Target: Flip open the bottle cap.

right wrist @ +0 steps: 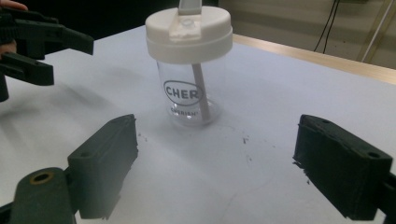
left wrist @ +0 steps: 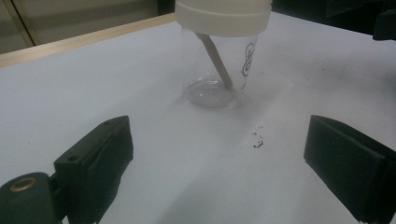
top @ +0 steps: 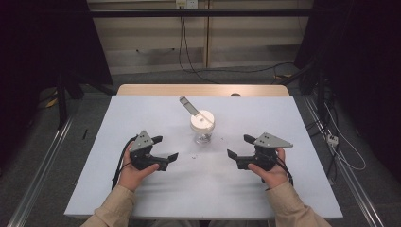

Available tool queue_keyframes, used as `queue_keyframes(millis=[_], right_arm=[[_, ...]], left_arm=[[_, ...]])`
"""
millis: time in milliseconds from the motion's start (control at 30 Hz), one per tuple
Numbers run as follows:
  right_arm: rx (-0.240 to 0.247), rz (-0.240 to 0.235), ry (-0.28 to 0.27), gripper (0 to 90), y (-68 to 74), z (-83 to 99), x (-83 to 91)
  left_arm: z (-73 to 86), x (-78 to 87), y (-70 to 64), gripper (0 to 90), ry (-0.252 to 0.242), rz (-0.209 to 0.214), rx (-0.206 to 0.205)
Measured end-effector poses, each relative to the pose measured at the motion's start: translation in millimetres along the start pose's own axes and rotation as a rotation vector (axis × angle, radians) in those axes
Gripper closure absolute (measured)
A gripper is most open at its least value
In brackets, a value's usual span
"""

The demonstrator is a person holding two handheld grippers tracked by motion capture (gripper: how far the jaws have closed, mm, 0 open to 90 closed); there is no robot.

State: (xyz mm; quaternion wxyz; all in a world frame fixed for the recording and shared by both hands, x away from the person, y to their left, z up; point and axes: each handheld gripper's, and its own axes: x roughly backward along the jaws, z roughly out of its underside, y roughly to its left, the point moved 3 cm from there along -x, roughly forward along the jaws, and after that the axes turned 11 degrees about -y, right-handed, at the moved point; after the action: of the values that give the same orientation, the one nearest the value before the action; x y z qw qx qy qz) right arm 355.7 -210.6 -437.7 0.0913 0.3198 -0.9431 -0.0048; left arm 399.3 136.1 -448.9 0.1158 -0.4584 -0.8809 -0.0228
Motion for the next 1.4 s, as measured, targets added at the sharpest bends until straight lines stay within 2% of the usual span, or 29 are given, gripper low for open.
queue_keyframes(millis=[167, 233, 267, 367, 500, 567, 800, 1000, 1167, 1400], right_arm=[[-0.003, 0.009, 0.013, 12.9, -1.8, 7.5, 9.0], [0.002, 0.013, 0.021, 12.9, -2.2, 10.7, 12.1], [-0.001, 0.013, 0.022, 12.9, -2.3, 12.1, 13.3], [-0.006, 0.016, 0.028, 12.9, -3.2, 15.2, 17.9], [-0.006, 0.025, 0.028, 12.9, -5.8, 19.0, 25.7], [-0.009, 0.033, 0.028, 13.0, -7.0, 20.9, 29.4], [0.0, 0.036, 0.033, 13.0, -7.0, 25.3, 40.8], [0.019, 0.039, 0.04, 12.9, -6.8, 29.8, 48.8], [0.003, 0.067, 0.032, 12.9, -12.4, 31.9, 58.5], [-0.006, 0.085, 0.032, 12.9, -17.5, 34.6, 65.5]], left_arm=[[2.7, 10.2, 2.5, 7.9, -0.004, -0.01, 0.005], [3.2, 14.1, 4.6, 7.9, -0.001, -0.016, -0.008], [3.5, 15.5, 4.6, 7.9, -0.002, -0.018, 0.004], [3.6, 19.4, 5.5, 7.9, -0.001, -0.023, -0.005], [4.8, 22.5, 5.9, 7.9, -0.01, -0.026, 0.007], [5.9, 24.6, 7.2, 7.9, 0.002, -0.033, -0.003], [7.9, 32.8, 8.6, 8.0, 0.003, -0.035, -0.011], [11.1, 43.2, 12.8, 8.0, 0.01, -0.053, -0.001], [14.3, 52.9, 15.0, 8.0, 0.021, -0.056, -0.008], [16.6, 63.2, 17.2, 7.8, 0.017, -0.077, 0.009]])
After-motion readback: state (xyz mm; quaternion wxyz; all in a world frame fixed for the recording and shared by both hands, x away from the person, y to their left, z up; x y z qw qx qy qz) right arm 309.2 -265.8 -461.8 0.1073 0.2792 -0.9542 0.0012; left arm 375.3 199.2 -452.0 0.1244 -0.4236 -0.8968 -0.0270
